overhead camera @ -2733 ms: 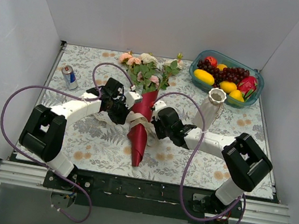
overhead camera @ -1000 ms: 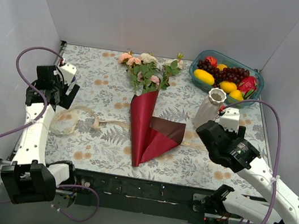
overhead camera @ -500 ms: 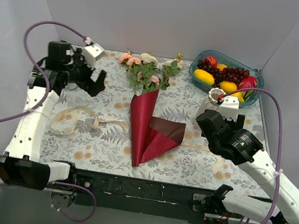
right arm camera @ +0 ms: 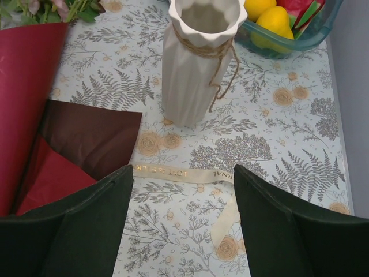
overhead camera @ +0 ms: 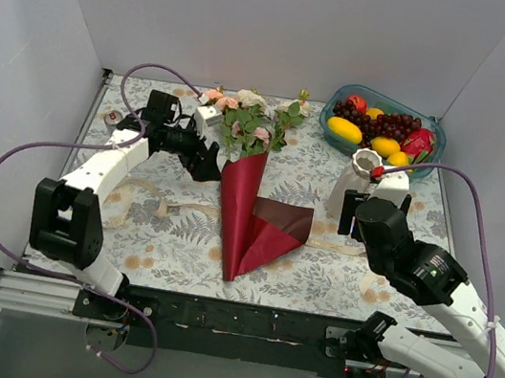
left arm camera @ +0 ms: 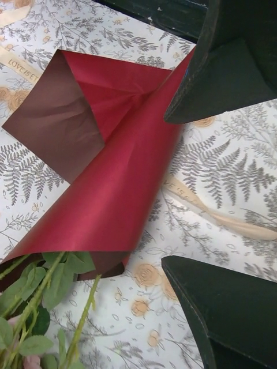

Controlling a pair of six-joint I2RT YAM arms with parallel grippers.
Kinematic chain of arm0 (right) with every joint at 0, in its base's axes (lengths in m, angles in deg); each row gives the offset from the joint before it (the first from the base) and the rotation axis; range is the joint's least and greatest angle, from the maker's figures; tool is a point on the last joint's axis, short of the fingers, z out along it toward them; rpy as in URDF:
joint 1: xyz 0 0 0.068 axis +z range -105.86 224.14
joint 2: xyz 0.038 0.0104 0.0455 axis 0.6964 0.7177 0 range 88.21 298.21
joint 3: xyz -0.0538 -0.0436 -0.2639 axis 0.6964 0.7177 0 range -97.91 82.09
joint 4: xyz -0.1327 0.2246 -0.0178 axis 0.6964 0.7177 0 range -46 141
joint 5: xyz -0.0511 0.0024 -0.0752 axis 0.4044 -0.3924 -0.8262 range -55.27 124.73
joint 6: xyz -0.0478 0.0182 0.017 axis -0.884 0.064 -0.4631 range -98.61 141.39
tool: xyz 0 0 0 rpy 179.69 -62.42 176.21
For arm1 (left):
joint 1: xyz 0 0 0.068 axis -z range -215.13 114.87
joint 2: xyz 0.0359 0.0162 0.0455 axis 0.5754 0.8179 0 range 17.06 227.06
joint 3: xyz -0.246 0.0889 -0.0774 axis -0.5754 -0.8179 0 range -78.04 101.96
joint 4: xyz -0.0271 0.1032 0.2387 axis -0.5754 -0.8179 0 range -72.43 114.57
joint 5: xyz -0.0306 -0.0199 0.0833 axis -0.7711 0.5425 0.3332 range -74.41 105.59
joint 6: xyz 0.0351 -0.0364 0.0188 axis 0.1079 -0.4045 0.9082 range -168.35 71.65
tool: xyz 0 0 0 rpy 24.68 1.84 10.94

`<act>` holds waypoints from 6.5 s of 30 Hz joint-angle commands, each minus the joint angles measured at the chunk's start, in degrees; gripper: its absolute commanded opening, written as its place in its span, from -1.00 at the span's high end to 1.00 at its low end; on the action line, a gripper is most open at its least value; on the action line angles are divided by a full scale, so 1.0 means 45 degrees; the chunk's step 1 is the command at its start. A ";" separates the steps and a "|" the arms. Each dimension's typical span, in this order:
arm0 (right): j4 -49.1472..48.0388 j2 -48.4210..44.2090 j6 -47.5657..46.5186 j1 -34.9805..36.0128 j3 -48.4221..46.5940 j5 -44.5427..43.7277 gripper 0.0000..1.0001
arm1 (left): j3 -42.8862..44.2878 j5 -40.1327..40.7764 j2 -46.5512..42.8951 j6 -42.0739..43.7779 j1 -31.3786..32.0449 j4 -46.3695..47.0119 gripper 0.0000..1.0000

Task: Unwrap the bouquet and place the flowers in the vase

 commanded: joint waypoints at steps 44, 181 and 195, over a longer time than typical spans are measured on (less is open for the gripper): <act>-0.1690 -0.0630 -0.0504 0.0259 0.1171 0.1915 -0.34 | 0.5236 -0.3814 0.6170 0.0321 0.0035 -0.0866 1.00; -0.0557 0.0405 0.1078 0.2798 0.0507 0.0255 -0.35 | 0.5002 -0.3833 0.3727 0.4462 -0.0045 -0.6823 1.00; 0.0010 -0.0181 0.1703 0.3052 0.0702 0.0060 -0.33 | 0.6664 -0.4168 0.2887 0.0441 0.1342 -0.4735 0.94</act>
